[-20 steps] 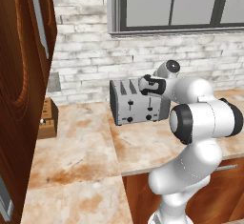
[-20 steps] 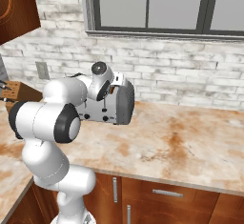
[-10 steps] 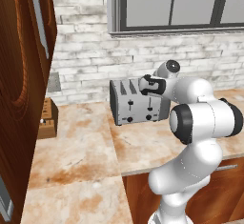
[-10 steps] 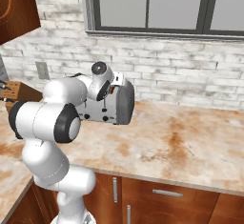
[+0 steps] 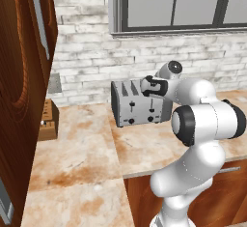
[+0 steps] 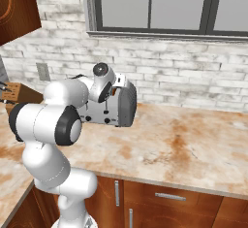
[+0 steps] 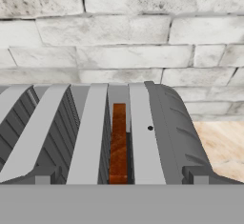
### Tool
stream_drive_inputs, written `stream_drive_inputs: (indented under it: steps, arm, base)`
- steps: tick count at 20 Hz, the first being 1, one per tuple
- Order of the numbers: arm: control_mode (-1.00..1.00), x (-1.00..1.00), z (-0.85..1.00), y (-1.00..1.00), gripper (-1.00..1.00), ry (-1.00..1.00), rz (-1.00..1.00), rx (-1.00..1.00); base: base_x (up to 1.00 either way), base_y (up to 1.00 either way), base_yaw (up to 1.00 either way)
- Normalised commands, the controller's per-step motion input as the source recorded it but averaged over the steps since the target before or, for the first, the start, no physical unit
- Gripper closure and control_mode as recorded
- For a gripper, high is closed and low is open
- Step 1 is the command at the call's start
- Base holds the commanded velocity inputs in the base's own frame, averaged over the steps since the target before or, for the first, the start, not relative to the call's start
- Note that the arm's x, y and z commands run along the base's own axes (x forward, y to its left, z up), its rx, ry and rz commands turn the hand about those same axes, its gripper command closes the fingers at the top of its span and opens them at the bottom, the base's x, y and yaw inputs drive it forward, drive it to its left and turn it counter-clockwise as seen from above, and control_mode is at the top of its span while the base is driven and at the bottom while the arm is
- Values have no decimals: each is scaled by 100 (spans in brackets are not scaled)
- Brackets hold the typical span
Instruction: Start the toaster. Once the lever pops up, take the bread to the plate on the dining counter.
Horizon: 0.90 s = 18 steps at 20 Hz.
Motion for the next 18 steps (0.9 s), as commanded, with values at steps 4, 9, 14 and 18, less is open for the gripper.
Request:
stream_drive_inputs:
  steps: [4, 9, 14, 18]
  arm:
    - [-100, 0, 0, 0, -100, 0, 0, 0]
    - [-100, 0, 0, 0, -100, 0, 0, 0]
    - [-100, 0, 0, 0, -100, 0, 0, 0]
    - [-100, 0, 0, 0, -100, 0, 0, 0]
  base:
    - [0, 0, 0]
    - [0, 0, 0]
    - [0, 0, 0]
    - [0, 0, 0]
